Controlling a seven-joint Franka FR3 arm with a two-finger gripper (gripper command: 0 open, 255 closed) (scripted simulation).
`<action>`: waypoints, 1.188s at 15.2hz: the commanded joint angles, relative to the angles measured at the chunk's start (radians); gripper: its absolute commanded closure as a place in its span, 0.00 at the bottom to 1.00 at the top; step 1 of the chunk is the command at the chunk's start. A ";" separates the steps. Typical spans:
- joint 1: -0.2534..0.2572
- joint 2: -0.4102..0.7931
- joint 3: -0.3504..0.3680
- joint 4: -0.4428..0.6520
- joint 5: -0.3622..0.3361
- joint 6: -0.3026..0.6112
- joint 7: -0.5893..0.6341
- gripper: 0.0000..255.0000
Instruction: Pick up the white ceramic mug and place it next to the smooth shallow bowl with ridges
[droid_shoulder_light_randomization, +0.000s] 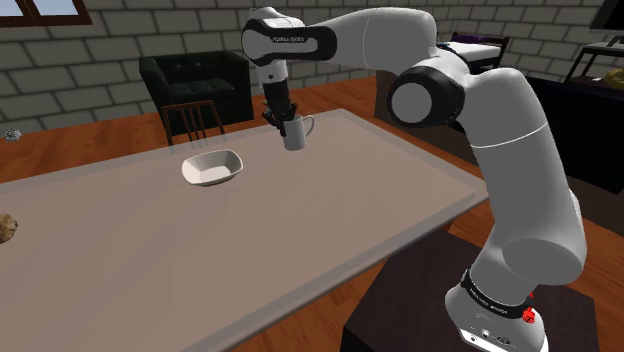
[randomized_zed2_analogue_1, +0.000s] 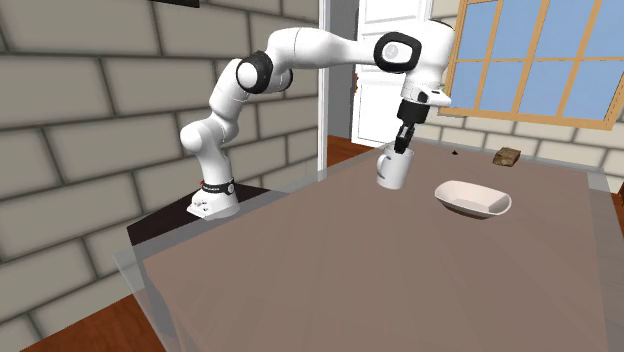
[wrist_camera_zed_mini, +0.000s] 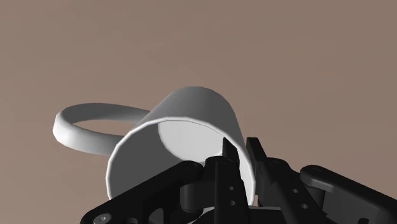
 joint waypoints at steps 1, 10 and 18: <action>0.016 0.139 0.009 0.221 0.006 -0.082 0.032 1.00; 0.022 0.085 0.008 0.006 0.004 0.079 0.030 1.00; 0.025 0.081 0.008 -0.109 0.004 0.190 0.029 1.00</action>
